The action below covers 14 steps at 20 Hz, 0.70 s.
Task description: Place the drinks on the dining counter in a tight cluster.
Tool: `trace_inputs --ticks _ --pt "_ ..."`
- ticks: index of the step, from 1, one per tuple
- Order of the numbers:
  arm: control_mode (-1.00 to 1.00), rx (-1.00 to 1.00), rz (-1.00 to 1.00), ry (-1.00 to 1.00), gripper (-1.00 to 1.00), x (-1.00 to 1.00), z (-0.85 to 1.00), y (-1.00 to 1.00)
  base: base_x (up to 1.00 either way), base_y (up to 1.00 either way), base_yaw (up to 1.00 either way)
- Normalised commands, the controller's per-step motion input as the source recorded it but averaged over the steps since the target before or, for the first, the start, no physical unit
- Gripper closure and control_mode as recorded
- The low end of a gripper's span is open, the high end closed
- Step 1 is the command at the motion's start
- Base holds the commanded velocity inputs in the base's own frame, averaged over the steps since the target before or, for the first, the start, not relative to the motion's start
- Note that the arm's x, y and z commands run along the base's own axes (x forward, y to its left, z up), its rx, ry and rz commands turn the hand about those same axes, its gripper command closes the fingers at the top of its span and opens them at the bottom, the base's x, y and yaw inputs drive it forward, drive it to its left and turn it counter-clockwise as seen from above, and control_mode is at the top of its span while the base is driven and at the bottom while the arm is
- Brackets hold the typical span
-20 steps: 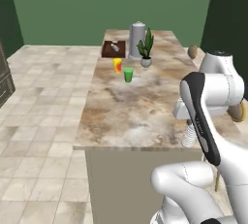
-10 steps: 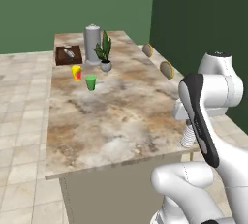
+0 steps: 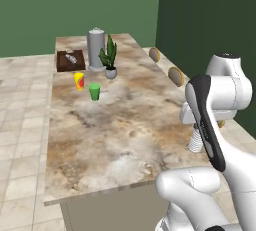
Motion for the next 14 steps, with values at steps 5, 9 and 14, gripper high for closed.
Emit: trace_inputs --ticks 5,9,14 --pt "1.0 0.0 0.0 0.0 1.0 0.0 0.0 0.0 0.0 0.0 0.0" --pt "1.0 0.0 0.0 0.0 1.0 0.0 0.0 0.0 0.0 0.0 0.0" --pt "-1.0 0.0 0.0 0.0 1.0 0.07 0.0 0.0 0.0 0.0 0.0"
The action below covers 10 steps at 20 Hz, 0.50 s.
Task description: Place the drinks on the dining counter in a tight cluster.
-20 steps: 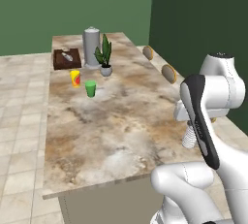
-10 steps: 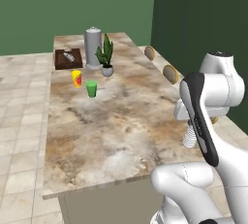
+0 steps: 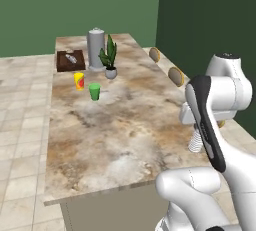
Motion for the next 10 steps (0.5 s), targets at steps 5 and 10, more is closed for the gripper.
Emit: trace_inputs --ticks 5,10 --pt "-1.0 0.0 0.01 0.06 1.0 0.9 0.04 0.08 0.0 0.0 0.0" --pt "-1.0 0.0 0.02 0.11 1.0 1.0 0.1 0.0 0.0 0.0 0.0"
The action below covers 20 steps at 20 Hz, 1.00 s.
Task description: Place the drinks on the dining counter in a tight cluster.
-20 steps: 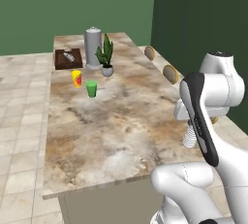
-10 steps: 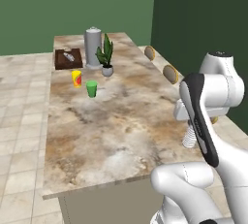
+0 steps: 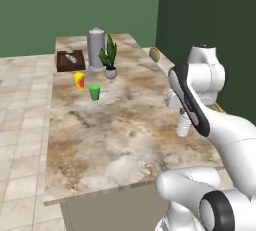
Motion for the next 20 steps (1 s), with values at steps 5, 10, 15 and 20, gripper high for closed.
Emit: trace_inputs --ticks 5,10,15,20 --pt "-1.0 0.0 0.09 0.11 1.0 1.0 0.0 -0.01 0.0 0.0 0.0" --pt "-1.0 0.0 0.0 0.01 1.0 0.8 -0.01 0.03 0.0 0.0 0.0" --pt "-1.0 0.0 -0.01 0.02 1.0 0.53 -0.26 0.11 0.0 0.0 0.0" --pt "-1.0 0.0 -0.02 0.04 1.0 0.14 -0.43 0.24 0.0 0.0 0.0"
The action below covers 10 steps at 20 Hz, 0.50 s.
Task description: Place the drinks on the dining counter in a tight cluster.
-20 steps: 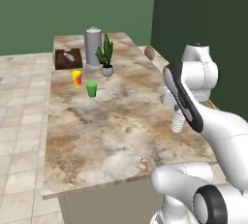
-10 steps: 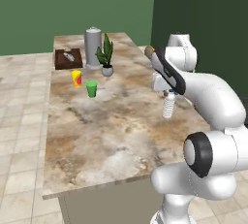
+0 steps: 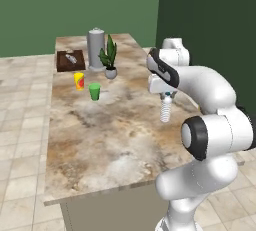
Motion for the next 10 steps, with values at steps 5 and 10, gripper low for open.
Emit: trace_inputs --ticks 5,10 --pt "-1.0 0.0 0.0 0.01 1.0 0.13 -0.57 0.23 0.0 0.0 0.0" --pt "-1.0 0.0 0.0 0.0 1.0 0.24 -0.44 0.04 0.0 0.0 0.0"
